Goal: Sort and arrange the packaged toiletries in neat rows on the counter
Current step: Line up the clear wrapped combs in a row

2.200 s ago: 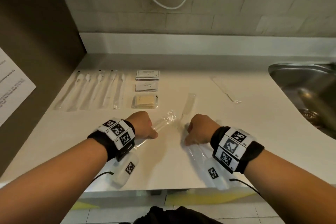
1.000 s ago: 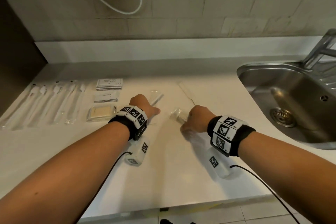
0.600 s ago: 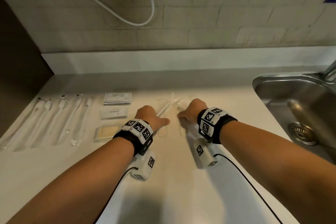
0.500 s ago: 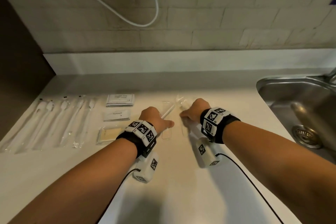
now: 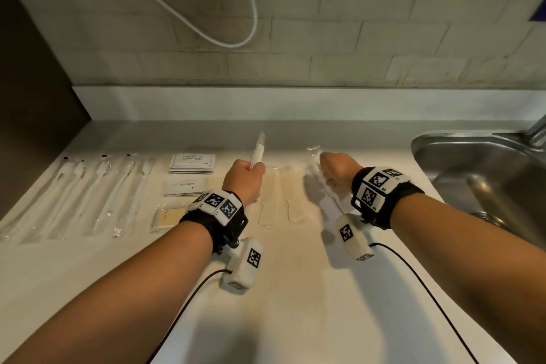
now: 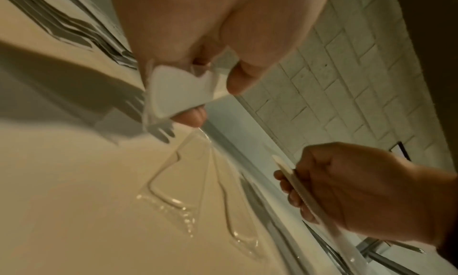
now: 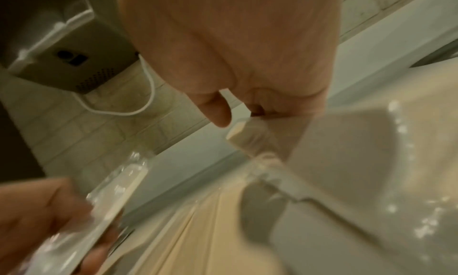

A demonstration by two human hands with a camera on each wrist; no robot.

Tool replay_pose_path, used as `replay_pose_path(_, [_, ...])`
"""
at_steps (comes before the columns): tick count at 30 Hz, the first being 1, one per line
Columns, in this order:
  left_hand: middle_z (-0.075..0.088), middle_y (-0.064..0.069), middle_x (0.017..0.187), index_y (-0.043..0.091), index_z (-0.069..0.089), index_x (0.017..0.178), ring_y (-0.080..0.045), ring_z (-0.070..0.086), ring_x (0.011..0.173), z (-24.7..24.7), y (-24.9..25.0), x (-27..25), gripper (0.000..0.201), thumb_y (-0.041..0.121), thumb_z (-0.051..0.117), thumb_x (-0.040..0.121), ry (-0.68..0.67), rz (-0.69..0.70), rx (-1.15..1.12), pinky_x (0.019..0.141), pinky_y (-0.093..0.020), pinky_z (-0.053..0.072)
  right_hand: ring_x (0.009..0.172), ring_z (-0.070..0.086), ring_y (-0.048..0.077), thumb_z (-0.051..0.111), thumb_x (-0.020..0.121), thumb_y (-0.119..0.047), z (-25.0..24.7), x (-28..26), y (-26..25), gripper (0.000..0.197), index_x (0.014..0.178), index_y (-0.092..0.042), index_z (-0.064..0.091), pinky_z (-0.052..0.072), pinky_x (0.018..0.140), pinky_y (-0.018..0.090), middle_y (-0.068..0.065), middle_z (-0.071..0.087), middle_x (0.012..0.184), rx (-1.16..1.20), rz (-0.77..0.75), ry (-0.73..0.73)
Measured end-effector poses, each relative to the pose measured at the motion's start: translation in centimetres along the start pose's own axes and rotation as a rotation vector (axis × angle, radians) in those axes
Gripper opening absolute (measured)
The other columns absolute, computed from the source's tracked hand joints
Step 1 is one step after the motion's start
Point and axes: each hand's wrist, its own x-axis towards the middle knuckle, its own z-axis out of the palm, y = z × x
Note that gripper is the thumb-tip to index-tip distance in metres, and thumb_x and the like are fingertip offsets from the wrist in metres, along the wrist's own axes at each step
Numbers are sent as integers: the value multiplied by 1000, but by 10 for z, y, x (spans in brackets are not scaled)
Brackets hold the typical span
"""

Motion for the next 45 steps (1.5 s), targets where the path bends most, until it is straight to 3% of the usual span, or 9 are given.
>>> replay_pose_path(6, [53, -18, 67, 7, 49, 67, -27, 45, 68, -7, -12, 0, 22, 12, 42, 87, 72, -5, 232, 65, -36, 39, 89, 46, 20, 45, 97, -12, -32, 10, 14, 35, 66, -25, 37, 36, 57, 20, 2, 48, 80, -346, -30, 60])
replay_pose_path(8, [45, -14, 64, 10, 46, 62, -27, 41, 70, -7, -15, -1, 26, 9, 44, 87, 95, -32, 290, 65, -35, 34, 90, 46, 19, 48, 96, -10, -39, 10, 20, 23, 78, -23, 51, 39, 59, 21, 5, 50, 91, -408, -18, 48])
replay_pose_path(12, [70, -19, 103, 0, 71, 96, -37, 64, 98, -11, -20, 4, 25, 8, 49, 88, 52, -68, 394, 82, -35, 49, 91, 50, 20, 53, 93, -6, -45, 17, 34, 37, 129, -3, 57, 48, 85, 32, 13, 58, 109, -473, 4, 9])
replay_pose_path(15, [73, -15, 105, 3, 73, 95, -35, 66, 102, -10, -22, 8, 18, 11, 59, 86, 36, -41, 401, 91, -38, 53, 103, 60, 28, 55, 91, -4, -43, 17, 35, 39, 129, -1, 56, 51, 95, 36, 20, 60, 127, -523, -29, -3])
replay_pose_path(19, [68, -7, 121, 8, 70, 112, -30, 62, 113, -11, -21, 9, 26, 15, 67, 88, 45, -22, 449, 101, -34, 47, 95, 65, 29, 57, 88, -2, -34, 15, 33, 38, 126, 0, 58, 56, 89, 39, 21, 64, 121, -512, -62, -61])
replay_pose_path(26, [54, -6, 131, 18, 60, 122, -24, 54, 118, -1, -22, 5, 38, 27, 67, 85, 148, 132, 580, 97, -37, 49, 110, 63, 33, 51, 92, -4, -13, 8, 33, 27, 115, 3, 65, 51, 97, 41, 18, 66, 117, -447, -93, -59])
replay_pose_path(32, [48, 9, 144, 34, 52, 137, -21, 33, 134, 31, -19, -13, 45, 44, 53, 93, -220, 507, 974, 109, -39, 30, 99, 67, 29, 61, 86, -1, 0, 9, 33, 22, 108, 5, 64, 53, 95, 43, 22, 69, 111, -315, -86, -108])
replay_pose_path(35, [32, 8, 158, 39, 37, 147, -23, 22, 145, 39, -22, -15, 51, 47, 45, 97, -338, 493, 1108, 116, -43, 18, 92, 68, 27, 60, 84, 3, -8, 12, 33, 16, 99, 4, 65, 55, 92, 43, 21, 72, 104, -355, -74, -122])
replay_pose_path(45, [13, 3, 164, 53, 27, 147, -30, 7, 149, 47, -17, -22, 55, 65, 33, 94, -421, 444, 1272, 118, -51, -2, 110, 64, 32, 55, 90, -3, -34, 13, 40, 36, 126, -4, 58, 54, 93, 40, 17, 63, 124, -545, -67, -31])
